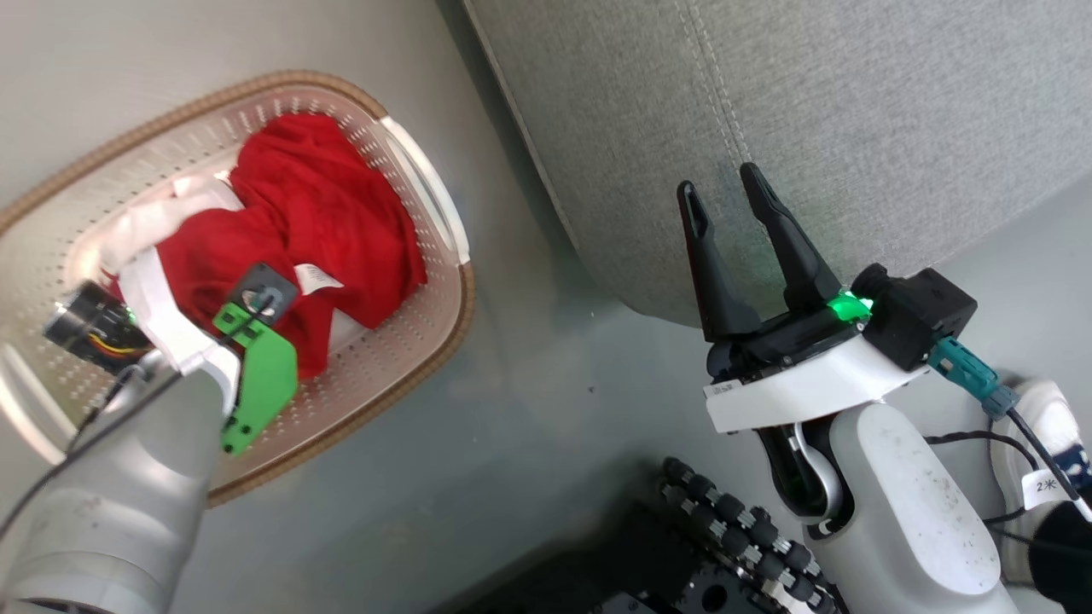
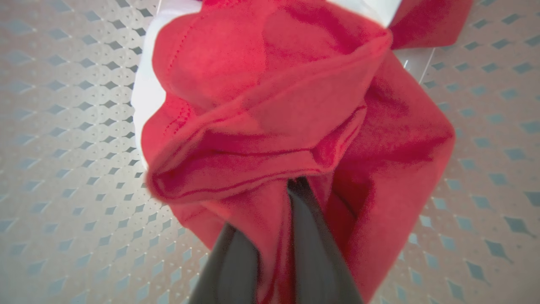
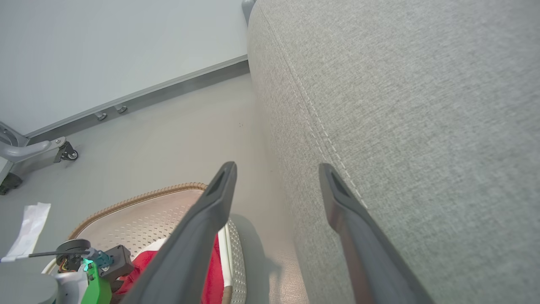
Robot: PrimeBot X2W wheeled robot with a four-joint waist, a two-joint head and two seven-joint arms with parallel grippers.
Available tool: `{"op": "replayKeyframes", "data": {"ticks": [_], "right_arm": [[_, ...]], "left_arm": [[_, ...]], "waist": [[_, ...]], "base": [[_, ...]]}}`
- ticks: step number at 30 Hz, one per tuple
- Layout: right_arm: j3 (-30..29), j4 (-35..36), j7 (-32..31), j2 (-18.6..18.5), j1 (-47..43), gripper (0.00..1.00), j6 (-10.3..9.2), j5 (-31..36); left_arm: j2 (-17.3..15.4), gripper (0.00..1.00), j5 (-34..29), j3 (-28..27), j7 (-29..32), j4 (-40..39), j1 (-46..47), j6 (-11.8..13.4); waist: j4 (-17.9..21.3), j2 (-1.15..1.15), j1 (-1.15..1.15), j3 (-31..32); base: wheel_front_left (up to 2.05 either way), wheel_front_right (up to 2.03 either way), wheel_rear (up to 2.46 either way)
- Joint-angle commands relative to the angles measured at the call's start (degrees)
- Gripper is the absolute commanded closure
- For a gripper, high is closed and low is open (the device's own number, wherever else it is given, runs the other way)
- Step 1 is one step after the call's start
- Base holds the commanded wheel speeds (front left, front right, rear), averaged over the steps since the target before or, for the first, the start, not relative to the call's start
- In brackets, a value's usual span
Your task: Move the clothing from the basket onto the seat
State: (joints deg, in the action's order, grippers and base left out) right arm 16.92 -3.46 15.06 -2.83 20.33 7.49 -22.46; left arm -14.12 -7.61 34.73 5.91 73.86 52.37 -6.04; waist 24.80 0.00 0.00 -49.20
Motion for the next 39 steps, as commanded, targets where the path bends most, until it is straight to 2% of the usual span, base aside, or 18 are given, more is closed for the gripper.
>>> {"op": "replayKeyframes", "data": {"ticks": [1, 8, 15, 19, 24, 31, 39], "right_arm": [[-0.8, -0.5, 0.2, -0.2, -1.1, 0.00, 0.00, 0.8], [-2.5, -2.3, 0.2, -0.2, -3.8, 0.00, 0.00, 4.8], [-4.2, -3.7, 0.2, -0.2, -6.8, 0.00, 0.00, 8.1], [-5.0, -4.3, 0.2, -0.2, -9.1, 0.00, 0.00, 9.8], [-5.1, -5.1, 0.2, -0.2, -11.9, 0.00, 0.00, 11.0], [-5.3, -5.1, 0.2, -1.0, -15.2, 0.00, 0.00, 11.5], [-5.3, -4.7, 0.2, -1.5, -19.0, 0.00, 0.00, 11.5]], "left_arm": [[1.3, 1.00, 0.7, -0.2, -1.1, -0.1, -1.8, 0.2], [4.9, 1.00, 3.5, -1.3, -6.3, -0.1, -5.4, 0.9], [7.6, 1.00, 7.2, -3.3, -14.3, -0.1, -9.5, 2.2], [8.7, 1.00, 10.1, -5.2, -18.6, -0.4, -11.9, 4.0], [9.4, 1.00, 14.3, -8.6, -21.0, -4.2, -15.1, 4.0], [7.3, 1.00, 17.9, -14.0, -21.0, -25.6, -24.8, 4.0], [8.3, 1.00, 20.1, -21.7, -21.1, -47.7, -34.5, 3.1]], "waist": [[-4.2, 0.00, 0.00, 6.7], [-9.0, 0.00, 0.00, 16.2], [-13.7, 0.00, 0.00, 25.8], [-16.3, 0.00, 0.00, 30.8], [-18.9, 0.00, 0.00, 36.1], [-21.9, 0.00, 0.00, 42.6], [-23.8, 0.00, 0.00, 48.2]], "base": [[0.00, 0.00, 0.00], [0.00, 0.00, 0.00], [0.00, 0.00, 0.00], [0.00, 0.00, 0.00], [0.00, 0.00, 0.00], [0.00, 0.00, 0.00], [0.00, 0.00, 0.00]]}}
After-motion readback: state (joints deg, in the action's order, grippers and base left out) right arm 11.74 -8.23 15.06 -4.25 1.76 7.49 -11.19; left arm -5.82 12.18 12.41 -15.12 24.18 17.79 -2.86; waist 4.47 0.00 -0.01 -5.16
